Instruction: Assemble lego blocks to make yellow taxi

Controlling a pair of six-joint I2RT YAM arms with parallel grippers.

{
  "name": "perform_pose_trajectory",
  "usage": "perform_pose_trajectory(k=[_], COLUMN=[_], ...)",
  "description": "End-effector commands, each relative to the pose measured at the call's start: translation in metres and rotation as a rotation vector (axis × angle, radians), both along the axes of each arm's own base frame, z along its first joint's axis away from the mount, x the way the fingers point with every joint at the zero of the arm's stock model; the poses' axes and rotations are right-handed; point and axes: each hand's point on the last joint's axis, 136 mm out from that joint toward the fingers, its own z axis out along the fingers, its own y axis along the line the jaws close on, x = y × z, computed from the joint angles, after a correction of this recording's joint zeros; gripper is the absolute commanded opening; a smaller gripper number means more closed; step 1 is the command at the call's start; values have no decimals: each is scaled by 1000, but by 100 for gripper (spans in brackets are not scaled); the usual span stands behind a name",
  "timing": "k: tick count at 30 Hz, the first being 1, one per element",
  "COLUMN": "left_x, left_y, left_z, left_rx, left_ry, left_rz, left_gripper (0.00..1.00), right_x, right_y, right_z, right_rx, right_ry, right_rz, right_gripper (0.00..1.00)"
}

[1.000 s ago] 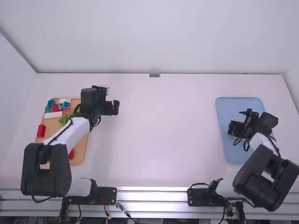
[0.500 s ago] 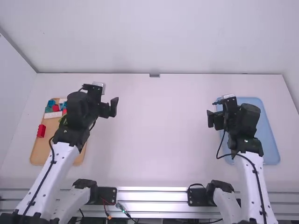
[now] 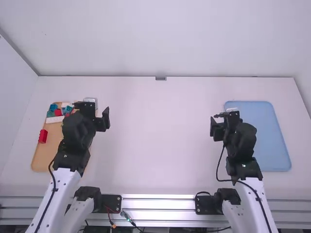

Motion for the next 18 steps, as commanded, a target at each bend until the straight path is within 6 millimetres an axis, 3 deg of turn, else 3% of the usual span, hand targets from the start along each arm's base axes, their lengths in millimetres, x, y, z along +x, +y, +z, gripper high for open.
perform_pose_trajectory(k=[1,18], left_x=[-9,-60], left_y=[3,3], left_z=[-6,-90], left_rx=[-2,-2], left_ry=[-10,-10], left_rz=[17,17], left_gripper=[71,33], right_x=[-8,-56], right_y=[-12,-12], right_z=[-12,-98], right_rx=[65,99], right_ry=[6,8], right_rz=[-98,-112], right_gripper=[69,31])
